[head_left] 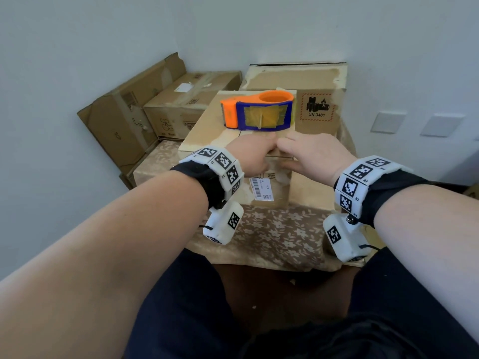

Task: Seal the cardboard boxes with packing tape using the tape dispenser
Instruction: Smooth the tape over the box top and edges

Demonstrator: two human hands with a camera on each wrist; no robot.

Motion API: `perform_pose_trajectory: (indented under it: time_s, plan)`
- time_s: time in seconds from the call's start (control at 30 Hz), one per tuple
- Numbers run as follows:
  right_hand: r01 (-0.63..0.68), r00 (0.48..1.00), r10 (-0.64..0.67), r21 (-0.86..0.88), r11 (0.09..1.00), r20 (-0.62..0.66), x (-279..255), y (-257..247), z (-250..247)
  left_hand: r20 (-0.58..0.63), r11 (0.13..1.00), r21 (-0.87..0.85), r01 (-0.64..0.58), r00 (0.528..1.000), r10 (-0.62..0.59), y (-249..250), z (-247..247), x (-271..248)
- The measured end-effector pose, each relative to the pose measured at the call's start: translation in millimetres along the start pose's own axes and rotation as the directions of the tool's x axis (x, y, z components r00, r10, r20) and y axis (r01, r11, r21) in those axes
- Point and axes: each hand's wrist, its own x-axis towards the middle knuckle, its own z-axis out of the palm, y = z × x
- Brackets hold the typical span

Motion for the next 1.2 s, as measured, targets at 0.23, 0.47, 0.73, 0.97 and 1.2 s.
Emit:
perform_pose_trajectory:
  time_s: [0.23, 0.47, 0.73, 0.97, 1.2]
  plan:
    - [0.033, 0.999, -0.034, -0.085, 0.996, -0.008, -13, 10, -9, -0.053, 0.998, 0.047, -0.031, 0.998, 0.033, 21, 0, 2]
    - [0.023, 0.992, 0.008, -0.243, 0.97, 0.127, -10, 8, -15, -0.08, 0.999, 0.048, -0.024, 0.996, 0.028, 26, 1, 0]
    - [0.02, 0.954, 0.079, -0.324, 0.946, 0.288, -2, 3, -26, 0.065, 0.996, 0.031, -0.086, 0.994, 0.084, 9, -12, -8]
    - [-0.025, 0.935, 0.125, -0.289, 0.957, 0.332, -5, 7, -37, 0.13, 0.967, -0.193, 0.169, 0.981, -0.145, -34, -34, -36]
    - [-0.087, 0.919, 0.183, -0.275, 0.958, 0.349, 13, -8, -52, 0.073, 0.898, -0.139, 0.418, 0.909, -0.411, -89, -33, -62]
